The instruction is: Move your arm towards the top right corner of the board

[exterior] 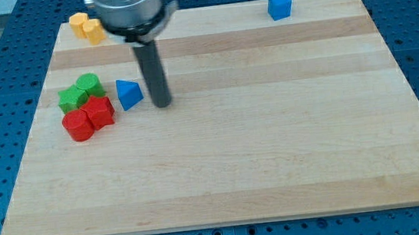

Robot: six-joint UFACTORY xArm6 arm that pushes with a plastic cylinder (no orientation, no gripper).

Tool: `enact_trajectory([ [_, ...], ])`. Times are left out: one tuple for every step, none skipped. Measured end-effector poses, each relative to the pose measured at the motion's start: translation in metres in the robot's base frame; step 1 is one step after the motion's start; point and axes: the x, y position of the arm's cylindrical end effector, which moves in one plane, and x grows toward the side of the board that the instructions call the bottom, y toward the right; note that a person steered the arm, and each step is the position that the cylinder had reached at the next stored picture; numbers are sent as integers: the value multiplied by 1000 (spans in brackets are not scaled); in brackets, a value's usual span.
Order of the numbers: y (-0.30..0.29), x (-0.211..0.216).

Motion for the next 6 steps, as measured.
enact_trajectory([
  [60,-19],
  [110,-47],
  [157,-75],
  [205,-108],
  [240,-137],
  [274,-163],
])
